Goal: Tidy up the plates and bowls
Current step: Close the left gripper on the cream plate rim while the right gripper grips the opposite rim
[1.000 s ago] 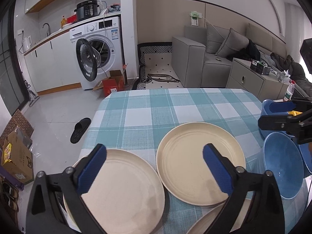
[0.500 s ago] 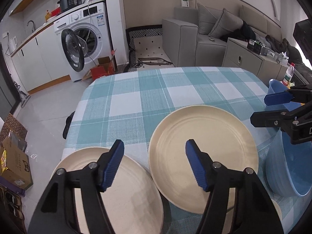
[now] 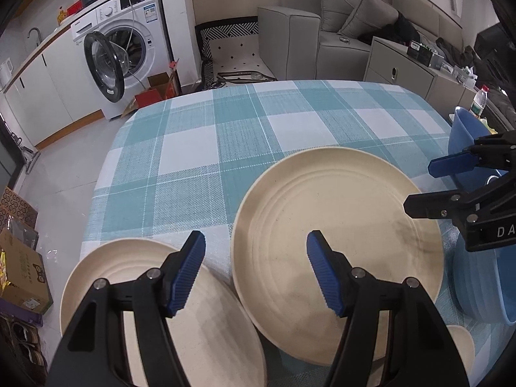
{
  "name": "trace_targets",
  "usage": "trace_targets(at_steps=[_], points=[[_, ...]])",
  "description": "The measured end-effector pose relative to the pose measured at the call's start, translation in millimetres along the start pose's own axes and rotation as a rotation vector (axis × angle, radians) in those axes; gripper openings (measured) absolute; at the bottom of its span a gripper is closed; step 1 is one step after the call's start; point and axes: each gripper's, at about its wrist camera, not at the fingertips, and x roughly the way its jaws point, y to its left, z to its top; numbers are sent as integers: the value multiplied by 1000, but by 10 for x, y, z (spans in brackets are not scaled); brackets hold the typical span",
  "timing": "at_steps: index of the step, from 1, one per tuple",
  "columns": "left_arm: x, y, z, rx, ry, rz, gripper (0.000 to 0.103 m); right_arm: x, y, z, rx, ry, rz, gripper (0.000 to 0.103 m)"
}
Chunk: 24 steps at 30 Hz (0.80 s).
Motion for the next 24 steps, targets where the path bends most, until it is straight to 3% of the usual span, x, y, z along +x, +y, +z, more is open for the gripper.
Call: trace_targets(at_steps=[8, 15, 24], points=[[105, -32, -15, 12, 54, -22, 51, 127, 2, 29, -4, 50, 0, 61], [111, -26, -4, 7, 51, -31, 47, 272, -16, 38, 1, 90, -5, 49], [129, -32, 4, -8, 52, -51, 47, 269, -75, 16, 13, 86, -13, 48]])
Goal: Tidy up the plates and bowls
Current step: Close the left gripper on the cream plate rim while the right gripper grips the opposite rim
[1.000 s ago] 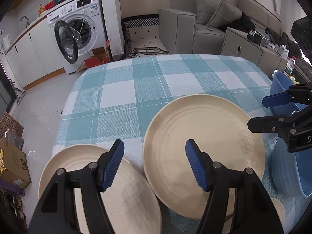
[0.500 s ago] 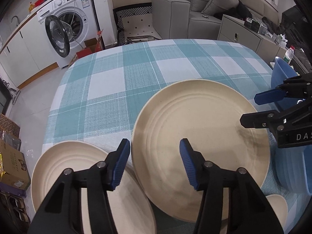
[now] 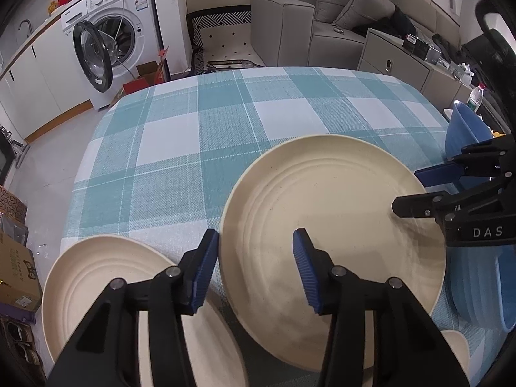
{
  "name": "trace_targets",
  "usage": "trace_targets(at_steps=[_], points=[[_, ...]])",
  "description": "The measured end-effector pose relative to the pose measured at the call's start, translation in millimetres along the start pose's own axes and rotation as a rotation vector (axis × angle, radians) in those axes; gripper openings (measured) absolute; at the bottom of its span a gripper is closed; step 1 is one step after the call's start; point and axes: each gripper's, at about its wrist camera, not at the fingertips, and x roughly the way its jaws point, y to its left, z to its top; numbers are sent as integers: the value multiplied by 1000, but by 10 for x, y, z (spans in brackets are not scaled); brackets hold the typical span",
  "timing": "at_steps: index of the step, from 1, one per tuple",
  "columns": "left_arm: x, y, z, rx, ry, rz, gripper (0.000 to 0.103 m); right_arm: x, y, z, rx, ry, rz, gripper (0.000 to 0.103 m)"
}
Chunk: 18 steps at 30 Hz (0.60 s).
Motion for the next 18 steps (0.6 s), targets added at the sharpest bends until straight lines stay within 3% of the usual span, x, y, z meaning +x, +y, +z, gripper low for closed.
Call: trace_targets(at_steps=[6, 11, 18], points=[[31, -6, -69, -1, 37, -6, 47, 51, -3, -23, -3, 25, -6, 48], [44, -16, -82, -10, 35, 2, 46, 62, 4, -32, 11, 19, -11, 41], [27, 49, -70, -49, 13, 12, 29, 41, -94, -41, 60, 2, -15, 26]])
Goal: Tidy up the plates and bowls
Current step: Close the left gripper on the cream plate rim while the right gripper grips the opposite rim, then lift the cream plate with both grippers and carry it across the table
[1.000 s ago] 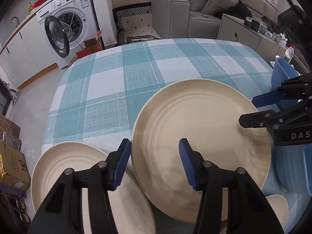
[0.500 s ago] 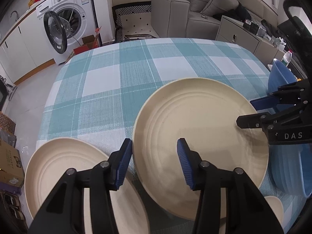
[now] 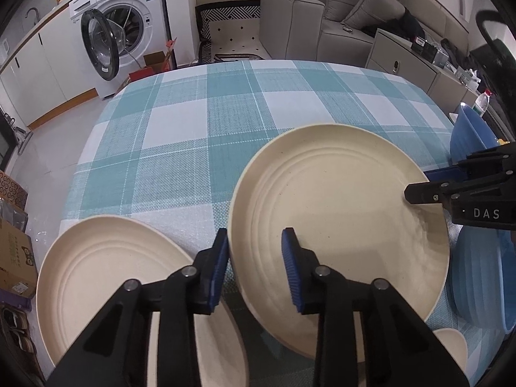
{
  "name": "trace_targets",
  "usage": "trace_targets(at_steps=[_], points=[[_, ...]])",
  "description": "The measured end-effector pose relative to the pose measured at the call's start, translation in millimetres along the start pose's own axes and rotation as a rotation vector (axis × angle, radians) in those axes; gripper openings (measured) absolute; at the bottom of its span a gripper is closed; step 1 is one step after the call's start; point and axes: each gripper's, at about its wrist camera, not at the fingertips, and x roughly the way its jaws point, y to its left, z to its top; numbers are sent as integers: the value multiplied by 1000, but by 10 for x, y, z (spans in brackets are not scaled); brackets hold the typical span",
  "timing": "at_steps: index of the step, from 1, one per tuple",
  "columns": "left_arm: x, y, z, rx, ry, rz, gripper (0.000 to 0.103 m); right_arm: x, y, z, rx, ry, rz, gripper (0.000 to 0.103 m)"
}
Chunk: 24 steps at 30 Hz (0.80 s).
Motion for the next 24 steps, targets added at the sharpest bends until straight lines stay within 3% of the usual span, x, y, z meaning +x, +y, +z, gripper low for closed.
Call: trace_targets(at_steps=[12, 24], points=[[-100, 43, 41, -40, -49, -5, 26, -177, -83, -1, 29, -84, -13, 14], [-415, 94, 97, -58, -123, 16, 25, -511, -12, 1, 18, -176, 2, 13]])
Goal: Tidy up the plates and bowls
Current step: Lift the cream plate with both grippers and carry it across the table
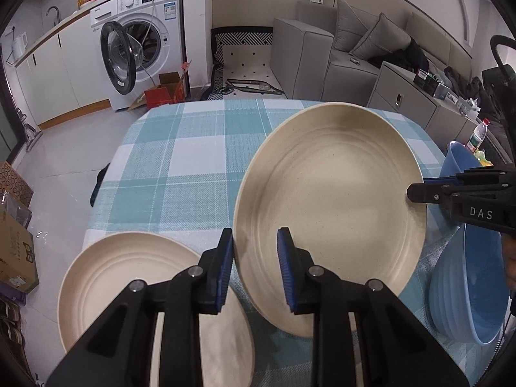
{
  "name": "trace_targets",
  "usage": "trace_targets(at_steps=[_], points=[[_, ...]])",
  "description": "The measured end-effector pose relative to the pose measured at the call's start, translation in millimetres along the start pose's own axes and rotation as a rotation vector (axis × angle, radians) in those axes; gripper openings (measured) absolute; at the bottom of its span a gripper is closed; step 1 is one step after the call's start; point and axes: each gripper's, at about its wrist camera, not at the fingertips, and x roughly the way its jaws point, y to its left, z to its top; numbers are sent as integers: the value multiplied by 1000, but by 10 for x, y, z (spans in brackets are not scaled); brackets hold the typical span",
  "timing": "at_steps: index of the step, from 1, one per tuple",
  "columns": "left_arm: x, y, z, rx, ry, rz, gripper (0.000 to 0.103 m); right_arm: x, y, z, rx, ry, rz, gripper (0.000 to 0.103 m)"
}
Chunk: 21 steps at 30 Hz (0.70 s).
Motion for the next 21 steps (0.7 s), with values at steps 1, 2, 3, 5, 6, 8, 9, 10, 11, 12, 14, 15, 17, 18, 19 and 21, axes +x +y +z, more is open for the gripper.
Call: trace_targets(at_steps=[1, 2, 3, 5, 6, 8, 9, 10, 11, 12, 14, 15, 17, 18, 19, 21], points=[[-34, 10, 1, -1, -9, 5, 25, -31, 18, 7, -3, -7, 3, 13], [-60, 24, 4, -4, -13, 8, 25, -67, 38, 11, -7, -16, 6, 13], [-90, 43, 6, -10, -17, 10, 25, -101, 58, 14, -11, -21, 10, 13], [-152, 70, 6, -16, -26, 15, 25, -169, 103, 18, -19, -32, 15, 13], [-189, 80, 4, -17, -32, 19, 25, -197, 122, 18, -22, -34, 18, 13], [-264, 97, -5, -19, -44, 23, 25, -278, 164, 13, -32, -46, 23, 13], [-304, 108, -11, -22, -49, 24, 25, -324, 182, 5, -33, -54, 28, 13], [-341, 114, -18, -23, -54, 26, 25, -359, 195, -1, -33, -59, 32, 13], [-377, 110, -25, -22, -57, 28, 25, -401, 215, -10, -36, -62, 36, 13], [-420, 109, -32, -20, -63, 30, 25, -434, 228, -19, -39, -65, 38, 13], [-494, 105, -45, -21, -73, 33, 25, -519, 260, -46, -46, -74, 39, 13], [-532, 104, -54, -22, -78, 33, 25, -559, 272, -62, -47, -79, 41, 13], [-595, 93, -72, -22, -85, 32, 25, -642, 283, -94, -47, -89, 46, 13], [-635, 84, -85, -19, -89, 34, 25, -677, 287, -110, -47, -92, 48, 13], [-668, 77, -94, -18, -95, 34, 25, -704, 288, -126, -49, -93, 49, 13], [-735, 67, -118, -18, -103, 38, 25, -778, 302, -170, -54, -102, 51, 13]])
